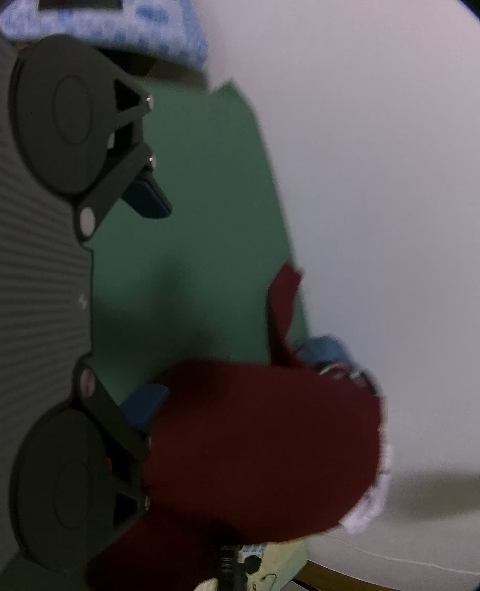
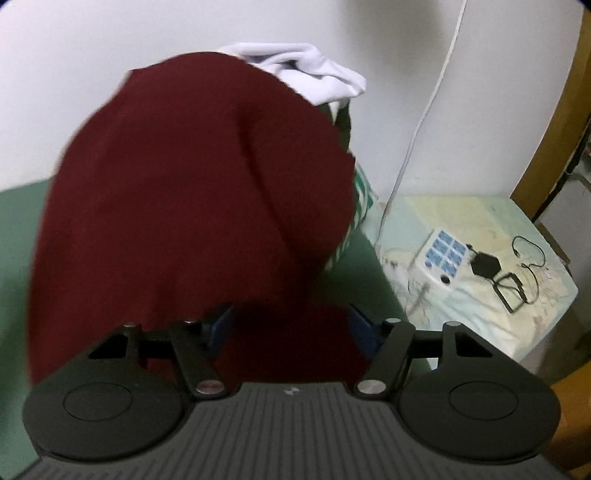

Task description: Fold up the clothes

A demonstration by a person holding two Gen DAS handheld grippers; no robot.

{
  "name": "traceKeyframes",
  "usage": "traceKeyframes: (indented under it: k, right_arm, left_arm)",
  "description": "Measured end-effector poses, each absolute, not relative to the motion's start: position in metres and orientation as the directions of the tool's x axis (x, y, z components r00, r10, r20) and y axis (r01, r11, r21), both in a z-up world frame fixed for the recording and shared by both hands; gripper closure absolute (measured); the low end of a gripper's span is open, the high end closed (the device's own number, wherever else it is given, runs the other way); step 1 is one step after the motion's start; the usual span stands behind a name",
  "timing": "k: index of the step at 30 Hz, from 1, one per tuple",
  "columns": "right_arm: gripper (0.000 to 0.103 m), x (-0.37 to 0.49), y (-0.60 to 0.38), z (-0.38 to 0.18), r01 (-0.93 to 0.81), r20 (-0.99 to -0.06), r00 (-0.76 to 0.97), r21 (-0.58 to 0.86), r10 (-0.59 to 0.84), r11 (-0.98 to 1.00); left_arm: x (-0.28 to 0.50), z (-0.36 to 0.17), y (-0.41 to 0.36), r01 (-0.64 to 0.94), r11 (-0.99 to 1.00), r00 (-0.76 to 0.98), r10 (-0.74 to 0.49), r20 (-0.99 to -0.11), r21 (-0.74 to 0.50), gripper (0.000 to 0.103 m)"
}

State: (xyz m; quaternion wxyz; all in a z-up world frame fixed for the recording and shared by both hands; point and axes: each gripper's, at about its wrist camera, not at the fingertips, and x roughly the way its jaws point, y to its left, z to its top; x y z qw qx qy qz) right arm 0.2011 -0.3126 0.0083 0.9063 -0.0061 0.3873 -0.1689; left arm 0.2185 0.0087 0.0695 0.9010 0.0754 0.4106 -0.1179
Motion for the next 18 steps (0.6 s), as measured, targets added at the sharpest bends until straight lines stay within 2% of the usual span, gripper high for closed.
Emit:
traceKeyframes:
  k: [3, 4, 5, 7, 9, 10, 11, 13, 18]
  right_arm:
    - [0.038, 0.226, -0.32, -0.002, 0.284, -0.714, 0.637, -0.133, -0.29, 0.95]
    - [0.056, 0.23, -0.322, -0.005, 0.272, -0.728, 0.631, -0.119, -0.27, 0.955]
    - [0.083, 0.231, -0.324, -0.006, 0.258, -0.739, 0.63, -0.092, -0.24, 0.962]
    - [0.09, 0.225, -0.32, -0.002, 0.243, -0.734, 0.64, -0.085, -0.225, 0.966]
    - [0.093, 0.218, -0.315, 0.003, 0.23, -0.725, 0.652, -0.089, -0.221, 0.969]
    - [0.094, 0.211, -0.313, 0.006, 0.224, -0.713, 0.664, -0.098, -0.225, 0.97]
    - [0.095, 0.203, -0.31, 0.01, 0.219, -0.696, 0.679, -0.109, -0.232, 0.97]
    - [0.095, 0.186, -0.307, 0.019, 0.212, -0.665, 0.708, -0.122, -0.238, 0.97]
    - [0.096, 0.124, -0.301, 0.055, 0.18, -0.579, 0.8, -0.02, -0.158, 0.983]
  left_arm:
    - [0.248, 0.03, -0.024, 0.269, 0.963, 0.601, -0.147, -0.785, 0.025, 0.004]
    - [0.257, 0.017, -0.036, 0.267, 0.963, 0.59, -0.146, -0.794, 0.021, 0.005]
    - [0.266, 0.006, -0.045, 0.266, 0.964, 0.577, -0.148, -0.803, 0.013, 0.009]
    - [0.276, -0.009, -0.055, 0.269, 0.963, 0.543, -0.173, -0.822, -0.025, 0.016]
    - [0.282, -0.017, -0.061, 0.274, 0.96, 0.524, -0.197, -0.828, -0.054, 0.019]
    - [0.285, -0.019, -0.063, 0.28, 0.958, 0.518, -0.208, -0.829, -0.065, 0.038]
    - [0.288, -0.02, -0.065, 0.295, 0.952, 0.503, -0.223, -0.835, -0.077, 0.069]
    - [0.282, -0.013, -0.066, 0.318, 0.942, 0.504, -0.261, -0.823, -0.105, 0.098]
    - [0.246, 0.022, -0.065, 0.37, 0.921, 0.574, -0.328, -0.75, -0.12, 0.099]
